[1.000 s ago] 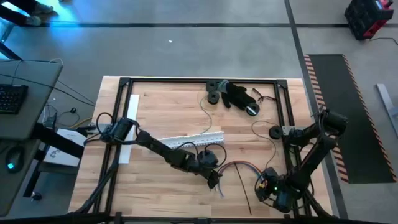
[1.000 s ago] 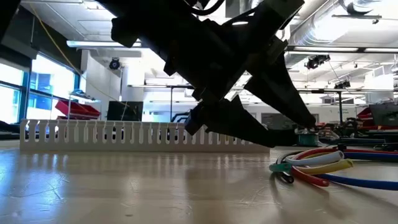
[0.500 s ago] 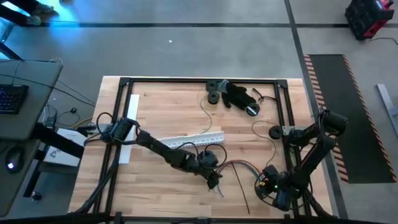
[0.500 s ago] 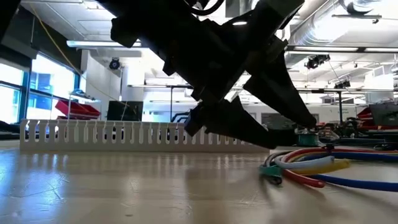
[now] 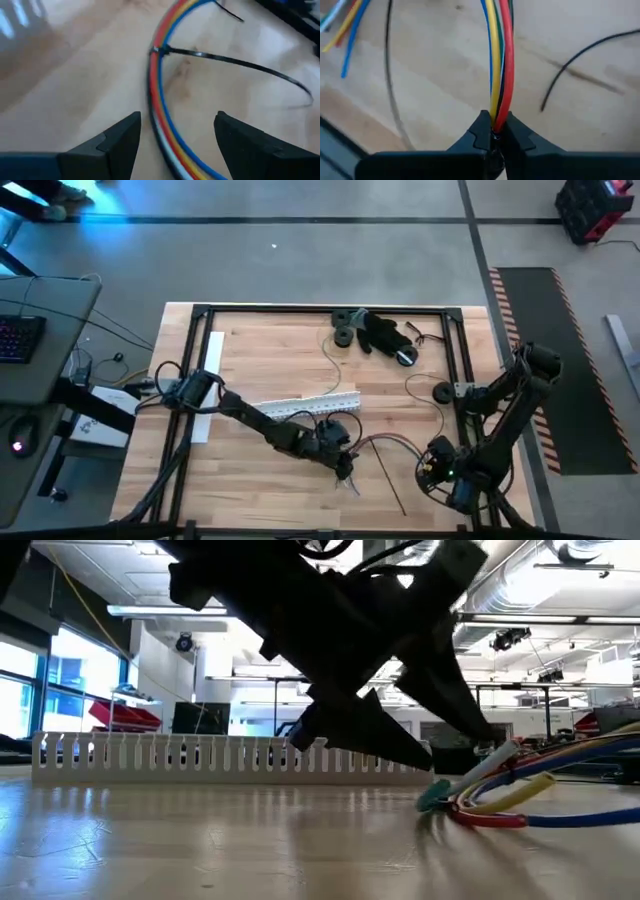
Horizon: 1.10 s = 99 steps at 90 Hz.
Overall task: Ziptie cables
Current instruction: Put ziptied cables in a white cable duct
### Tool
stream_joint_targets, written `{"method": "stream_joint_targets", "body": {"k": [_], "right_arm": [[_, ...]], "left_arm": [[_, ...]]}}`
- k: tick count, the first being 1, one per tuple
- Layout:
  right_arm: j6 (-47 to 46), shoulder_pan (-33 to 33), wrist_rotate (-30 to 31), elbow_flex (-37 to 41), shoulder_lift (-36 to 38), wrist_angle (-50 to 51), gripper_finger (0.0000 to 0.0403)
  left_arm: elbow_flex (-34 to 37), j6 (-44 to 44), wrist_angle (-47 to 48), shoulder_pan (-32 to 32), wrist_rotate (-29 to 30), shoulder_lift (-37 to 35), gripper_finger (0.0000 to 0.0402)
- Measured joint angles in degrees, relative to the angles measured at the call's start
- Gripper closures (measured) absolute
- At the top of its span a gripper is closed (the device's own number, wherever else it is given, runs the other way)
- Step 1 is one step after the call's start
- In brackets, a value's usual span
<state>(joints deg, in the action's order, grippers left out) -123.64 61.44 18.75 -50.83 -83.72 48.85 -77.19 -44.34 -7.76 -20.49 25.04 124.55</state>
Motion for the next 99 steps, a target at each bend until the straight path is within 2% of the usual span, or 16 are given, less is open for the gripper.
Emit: {"method": "stream_joint_targets", "body": {"k": [18,29,43,64,76,86,99], "right_arm": [[2.2,-0.9,0.1,0.0,0.0,-1.7,0.0402],[3.3,-1.5,0.0,0.0,0.0,-2.8,0.0402],[3.7,-1.6,-0.1,-0.1,0.1,-3.5,0.0402],[3.7,-1.6,0.0,-0.1,0.1,-3.7,0.0402],[3.7,-1.6,0.0,-0.1,0.2,-4.0,0.0402],[3.7,-1.8,0.4,-0.1,0.2,-4.1,0.0403],[3.7,-1.8,0.4,-0.1,0.2,-5.0,0.0403]], "left_arm": [[0.0,7.7,-7.3,1.8,0.5,1.3,0.0170],[-0.1,11.6,-7.3,2.8,0.3,2.2,0.0170],[0.0,12.2,-2.7,3.6,0.9,2.2,0.0170],[0.0,13.1,-3.4,3.7,-1.0,2.8,0.0170],[-1.9,13.0,-5.9,3.2,-2.1,5.5,0.0170],[-7.3,12.8,-0.5,2.8,-1.6,9.0,0.0170],[-15.0,8.7,14.6,2.3,-0.7,12.3,0.0182]]}}
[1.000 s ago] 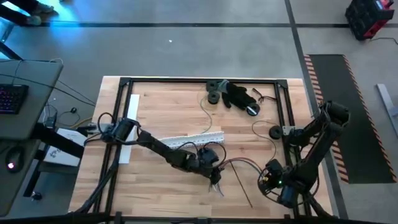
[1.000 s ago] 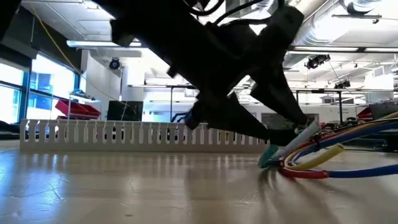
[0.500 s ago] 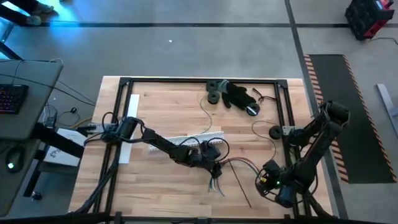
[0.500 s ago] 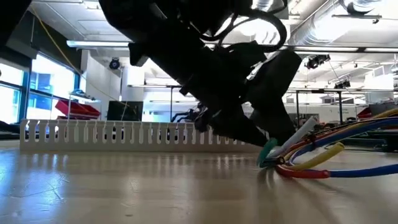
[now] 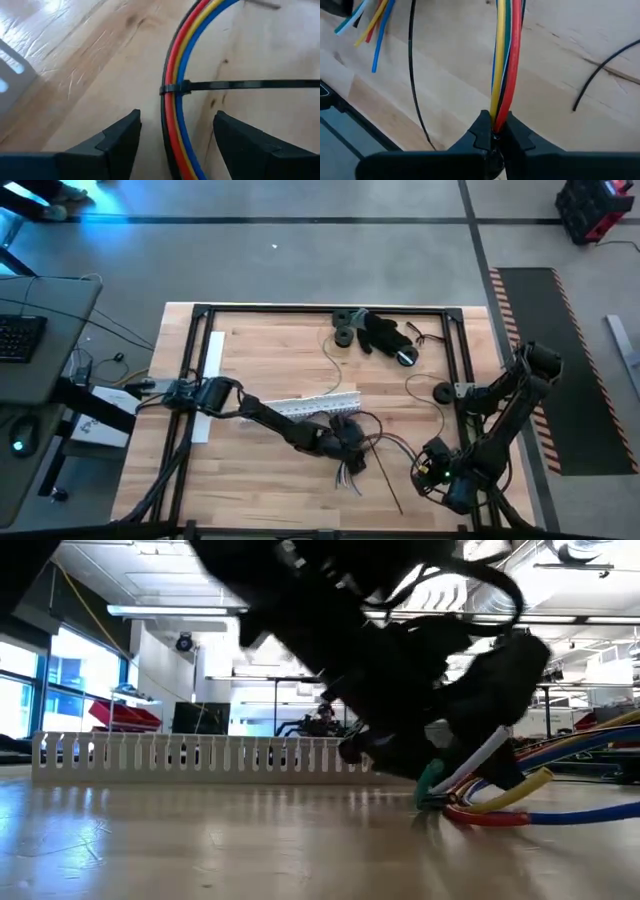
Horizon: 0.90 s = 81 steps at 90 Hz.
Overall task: Ziptie cables
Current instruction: Put ziptied cables in a white cable duct
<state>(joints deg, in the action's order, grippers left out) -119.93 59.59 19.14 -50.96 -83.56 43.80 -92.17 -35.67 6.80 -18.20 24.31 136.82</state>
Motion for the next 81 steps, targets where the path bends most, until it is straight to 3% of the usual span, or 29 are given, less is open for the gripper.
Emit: {"method": "stream_joint_targets", "body": {"k": [13,29,33,61,81], "right_arm": [[0.1,0.0,0.0,0.0,0.0,-0.3,0.0403],[2.4,0.2,1.4,-2.8,0.4,2.4,0.0403],[3.1,0.2,2.0,-4.3,0.4,4.7,0.0403],[10.6,0.0,2.1,-9.1,0.4,11.0,0.0387],[18.9,-2.0,0.3,-4.2,0.4,1.4,0.0382]], "left_arm": [[-2.0,-0.7,5.4,0.0,-2.9,0.6,0.0238],[-2.2,-0.7,7.6,-0.1,-5.9,0.0,0.0367],[-2.5,0.3,8.7,0.0,-7.3,-0.4,0.0385],[-5.4,5.5,22.4,-0.5,-15.3,-8.1,0.0396],[-5.5,4.1,27.4,-0.7,-27.8,-10.0,0.0397]]}}
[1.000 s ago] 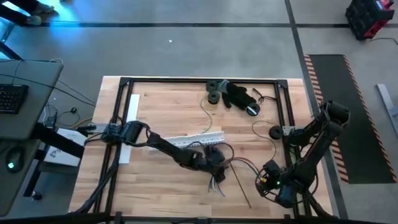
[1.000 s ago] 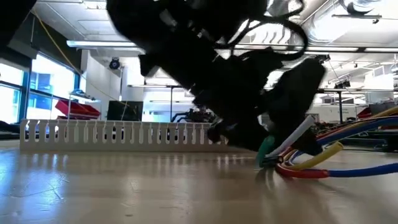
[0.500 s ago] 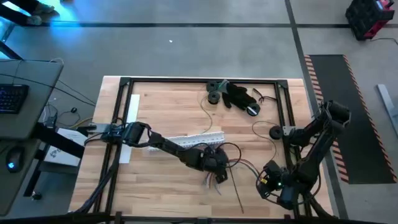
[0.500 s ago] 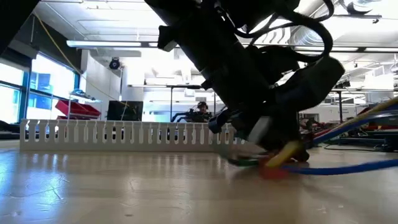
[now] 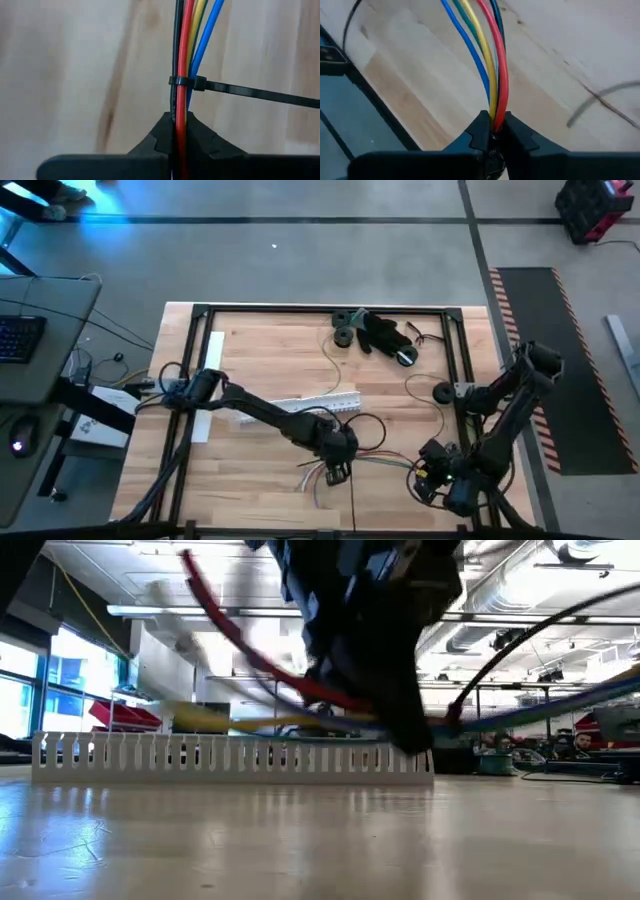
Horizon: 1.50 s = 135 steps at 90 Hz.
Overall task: Ziptie cables
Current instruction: Put ziptied cables in a white cable duct
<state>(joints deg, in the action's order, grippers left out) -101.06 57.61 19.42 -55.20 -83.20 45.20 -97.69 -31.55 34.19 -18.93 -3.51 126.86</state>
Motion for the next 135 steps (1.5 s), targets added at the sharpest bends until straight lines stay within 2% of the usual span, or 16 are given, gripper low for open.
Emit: {"method": "stream_joint_targets", "body": {"k": [14,34,42,54,75,86,96,107,119,135], "right_arm": [[7.0,-3.6,-1.3,5.6,0.0,-9.6,0.0381],[19.1,-9.9,-4.2,13.6,-0.1,-23.4,0.0379],[24.2,-12.9,-5.6,15.3,-0.1,-26.5,0.0366],[33.2,-15.8,-6.5,15.3,0.0,-26.9,0.0315],[44.0,-16.4,-8.6,9.5,0.2,-18.9,0.0188],[41.1,-12.4,-8.9,8.4,0.2,-18.5,0.0135],[34.9,-6.2,-7.6,8.4,-2.0,-21.9,0.0109],[29.9,-0.4,-3.3,8.4,-7.2,-27.0,0.0103],[26.2,2.1,0.0,8.3,-14.4,-32.6,0.0102],[23.5,2.8,5.8,2.8,-22.6,-29.8,0.0102]], "left_arm": [[2.2,-4.4,-0.8,-1.6,-6.1,0.1,0.0398],[7.2,-12.6,-2.0,-2.7,-7.3,-0.2,0.0398],[7.9,-14.2,-2.3,-2.8,-7.5,-0.4,0.0398],[7.9,-15.9,-2.5,-2.8,-7.8,-0.5,0.0399],[8.0,-17.9,-2.9,-2.4,-9.0,-0.5,0.0399],[8.0,-19.4,-3.1,-1.7,-10.1,-0.4,0.0397],[8.0,-21.2,-3.3,-1.6,-10.2,-0.4,0.0396],[8.1,-22.4,-4.6,-1.1,-10.7,-0.4,0.0395],[8.1,-23.0,-5.3,-1.1,-10.6,-0.3,0.0395],[8.1,-23.0,-5.4,-1.0,-11.4,-0.3,0.0394]]}}
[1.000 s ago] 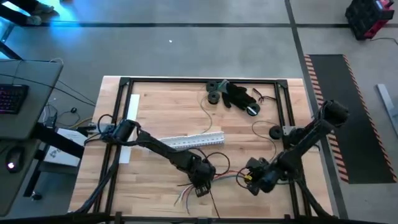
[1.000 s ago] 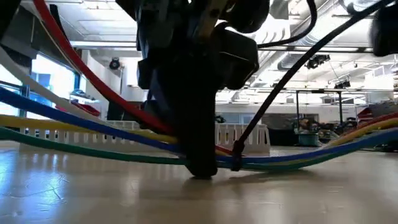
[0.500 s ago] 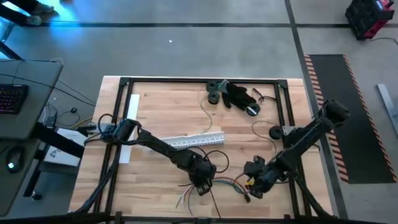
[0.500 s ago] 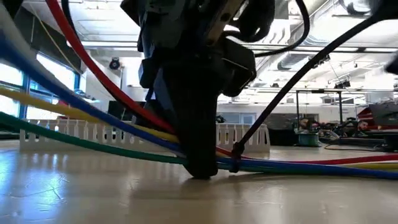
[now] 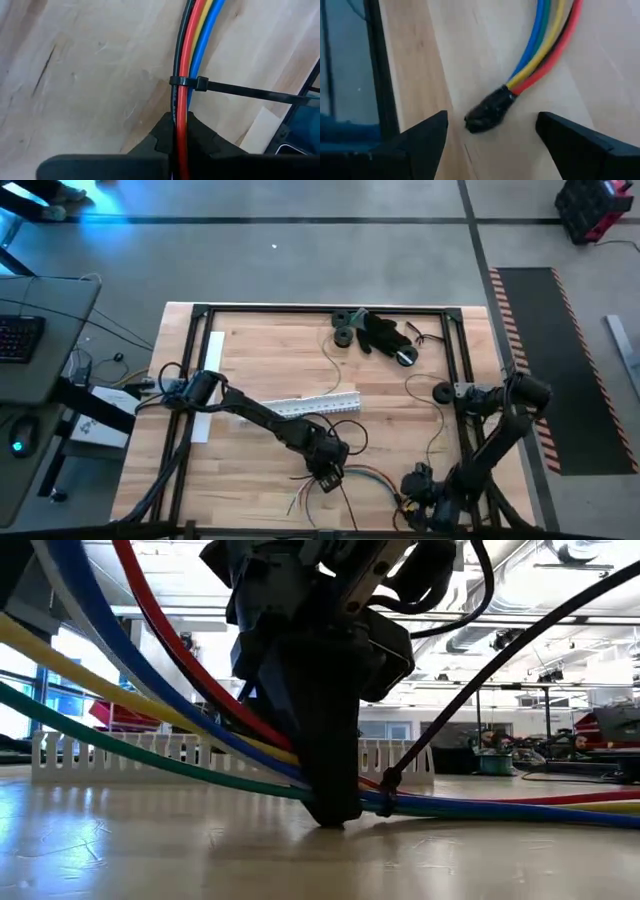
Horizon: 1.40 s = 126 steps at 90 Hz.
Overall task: Ziptie cables
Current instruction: Put ziptied cables in a white cable duct
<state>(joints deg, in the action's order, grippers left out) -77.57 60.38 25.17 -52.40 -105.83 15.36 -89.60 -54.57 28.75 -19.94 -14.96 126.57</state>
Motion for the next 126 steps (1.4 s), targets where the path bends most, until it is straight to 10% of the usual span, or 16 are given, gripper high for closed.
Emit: {"method": "stream_joint_targets", "body": {"k": [24,51,96,126], "right_arm": [[-7.8,0.0,1.8,-7.1,-6.1,11.2,0.0156],[-12.8,-0.1,1.2,-7.1,-6.5,16.3,0.0369],[-17.0,0.0,0.3,-7.5,-6.4,17.6,0.0370],[-18.2,-0.4,0.9,-7.4,-5.2,17.7,0.0371]], "left_arm": [[0.0,-0.4,-0.1,-0.1,-0.3,0.0,0.0394],[0.0,0.2,0.7,-1.3,1.7,-1.1,0.0394],[3.2,-0.8,0.0,-10.6,18.5,-1.1,0.0230],[6.1,-13.7,-2.8,-18.0,30.9,-0.1,0.0222]]}}
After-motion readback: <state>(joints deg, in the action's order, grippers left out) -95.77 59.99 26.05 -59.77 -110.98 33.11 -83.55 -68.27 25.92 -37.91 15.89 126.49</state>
